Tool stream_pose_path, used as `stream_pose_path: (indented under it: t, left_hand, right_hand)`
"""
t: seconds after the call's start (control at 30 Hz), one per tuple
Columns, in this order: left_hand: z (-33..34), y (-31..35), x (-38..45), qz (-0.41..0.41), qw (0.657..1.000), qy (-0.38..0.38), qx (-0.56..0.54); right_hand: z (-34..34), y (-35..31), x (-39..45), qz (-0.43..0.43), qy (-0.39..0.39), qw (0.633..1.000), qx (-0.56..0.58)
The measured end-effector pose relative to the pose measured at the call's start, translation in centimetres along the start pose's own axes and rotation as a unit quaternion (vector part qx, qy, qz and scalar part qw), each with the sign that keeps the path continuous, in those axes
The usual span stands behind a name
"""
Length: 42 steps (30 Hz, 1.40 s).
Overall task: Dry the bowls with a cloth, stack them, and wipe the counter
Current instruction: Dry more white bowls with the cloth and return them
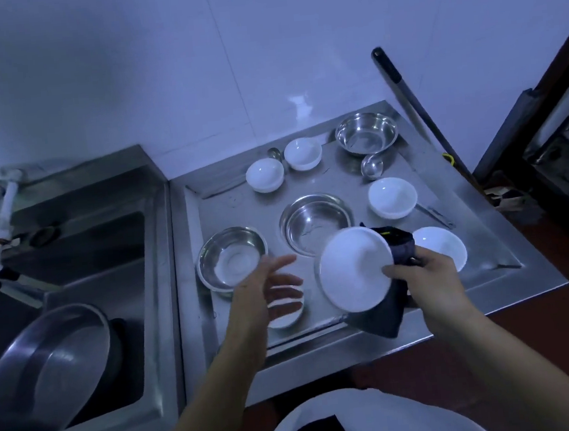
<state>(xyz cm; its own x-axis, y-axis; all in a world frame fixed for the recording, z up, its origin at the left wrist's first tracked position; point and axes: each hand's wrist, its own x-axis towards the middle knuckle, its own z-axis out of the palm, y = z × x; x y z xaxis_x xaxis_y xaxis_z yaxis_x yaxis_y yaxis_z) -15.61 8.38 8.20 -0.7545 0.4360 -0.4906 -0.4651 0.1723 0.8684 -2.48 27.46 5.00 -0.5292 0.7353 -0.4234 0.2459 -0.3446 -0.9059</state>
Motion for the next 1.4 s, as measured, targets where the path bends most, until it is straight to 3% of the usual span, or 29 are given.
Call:
stream_pose_path:
  t: [0.07,0.23,0.43,0.57,0.73,0.9,1.07,1.23,1.4]
  left_hand:
    - [-2.3,-0.3,0.1,0.036,0.998,-0.044,0.034]
    - [-4.8,-0.9,0.5,0.044,0.988,-0.146,0.020]
    - [-6.9,-0.5,2.9,0.007,0.995,-0.086,-0.044]
    - [-9.7,0.1,5.6,-0.043,0.992,-0.047,-0.105]
    - [-14.0,2.0,12.9,-0.014,0.986,0.051,-0.155]
    - [-17.7,3.6,24.6,-0.008,0.994,0.073,-0.076]
    - [-18.8,3.6,34.1,-0.076,0.990,0.101,-0.060]
    - [-19.2,2.0,38.4,-0.112,0.987,0.102,-0.046]
    - [-19.6,0.9,39.1,-0.116,0.988,0.106,-0.009]
  right_hand:
    - [1.3,-0.1,-0.4,0.061,-0.026,0.998,0.022]
    - [5.0,-0.3,-1.7,0.097,-0.044,0.994,0.037]
    - [7.9,0.3,-3.2,0.118,-0.021,0.990,0.079]
    - [8.2,0.6,-3.8,0.076,0.004,0.996,0.053]
    - [8.9,1.0,-4.9,0.021,0.064,0.998,0.009]
    - [9.1,2.0,-5.4,-0.009,0.119,0.993,-0.020]
    - [9.4,3.7,-6.7,-0.011,0.165,0.986,-0.016]
    - [10.3,4.2,-7.7,0.023,0.253,0.966,0.056]
    - [11.1,3.5,-8.3,0.023,0.262,0.963,0.059]
